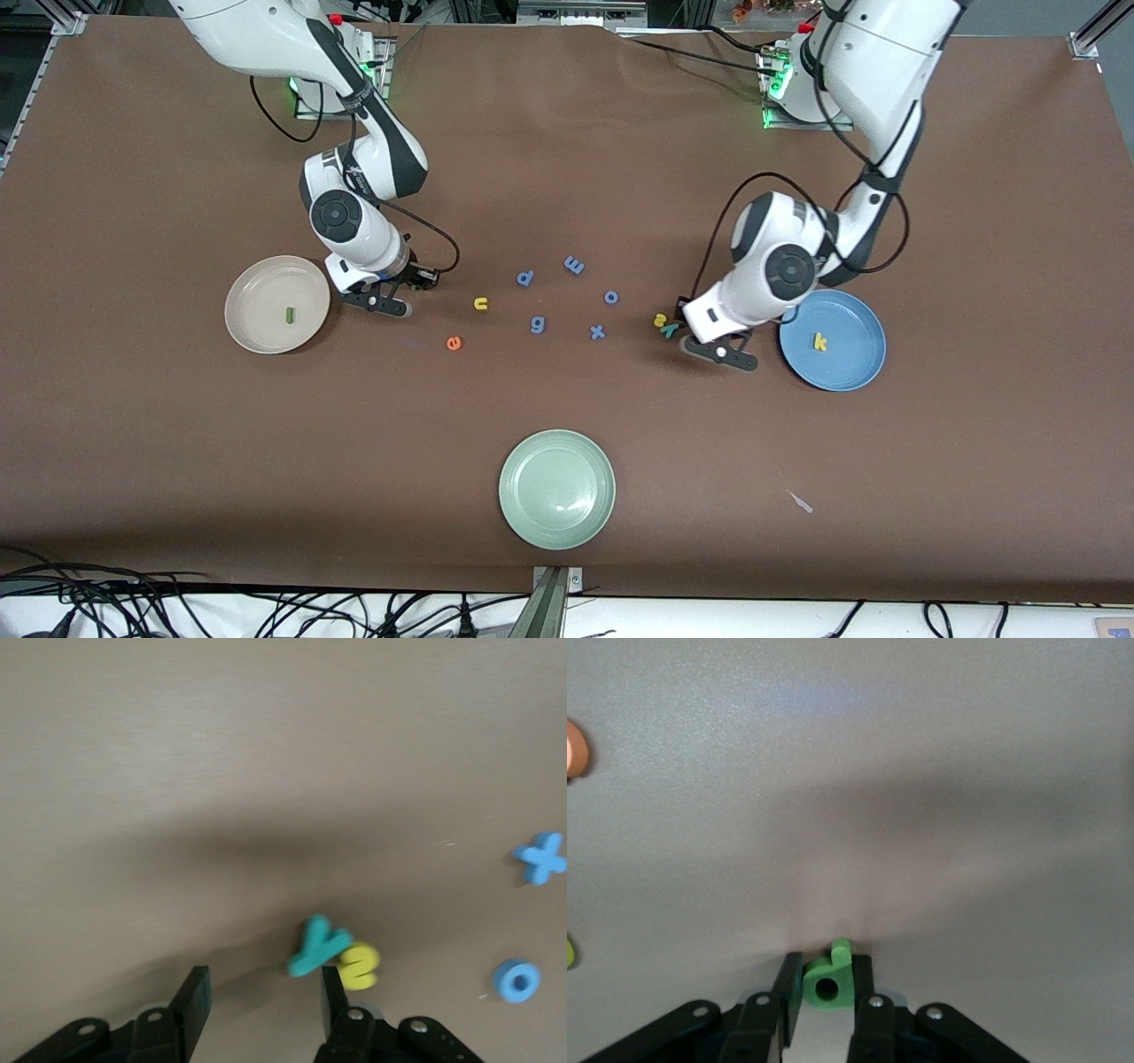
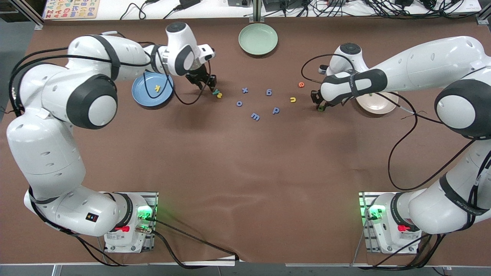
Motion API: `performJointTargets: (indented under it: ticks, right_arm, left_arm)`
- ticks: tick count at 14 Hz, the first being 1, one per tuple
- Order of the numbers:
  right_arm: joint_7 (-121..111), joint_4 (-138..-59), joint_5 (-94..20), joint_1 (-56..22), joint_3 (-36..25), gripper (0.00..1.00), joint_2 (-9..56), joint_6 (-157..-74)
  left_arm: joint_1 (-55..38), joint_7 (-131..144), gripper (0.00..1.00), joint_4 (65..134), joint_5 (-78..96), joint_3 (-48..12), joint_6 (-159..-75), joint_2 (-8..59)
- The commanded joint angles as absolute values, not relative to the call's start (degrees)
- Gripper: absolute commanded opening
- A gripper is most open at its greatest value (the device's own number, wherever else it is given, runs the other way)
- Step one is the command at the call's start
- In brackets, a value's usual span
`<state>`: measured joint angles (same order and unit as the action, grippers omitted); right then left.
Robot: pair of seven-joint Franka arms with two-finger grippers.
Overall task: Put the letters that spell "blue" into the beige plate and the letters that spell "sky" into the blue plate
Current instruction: 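Grasp the green d with the right gripper while the left gripper reaches y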
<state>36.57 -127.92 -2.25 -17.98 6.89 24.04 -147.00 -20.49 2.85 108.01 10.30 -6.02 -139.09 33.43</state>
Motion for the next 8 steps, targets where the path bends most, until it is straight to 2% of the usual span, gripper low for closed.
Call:
performJointTargets:
  ticks: [1,3,5,6,8]
  right_arm:
    - [37.09,-127.71,-2.55,-18.54,7.12,0.06,24.43,-147.57]
    - [36.21,-125.43,-2.55,-18.54,7.03,0.05,23.73,-144.34]
    - [33.77,-120.35,-2.11,-18.2,6.16,0.05,23.12,-134.7]
    - [30.27,-118.84,-1.5,-18.19,4.5,0.05,22.42,-130.47]
    - [19.82,-118.39,-1.5,-18.19,0.64,0.05,20.4,-127.89]
  left_arm:
    - [-21.97,3.78,0.59,105.64,11.6,-5.36,-140.52,35.33]
    - [-22.59,3.78,0.59,105.73,11.25,-5.36,-143.25,36.82]
    - [-23.2,3.78,0.58,105.73,11.08,-5.36,-144.23,37.44]
    - [-23.46,3.78,0.58,105.73,10.99,-5.36,-144.23,37.53]
    - [-23.55,3.78,0.58,105.73,10.9,-5.36,-144.23,37.7]
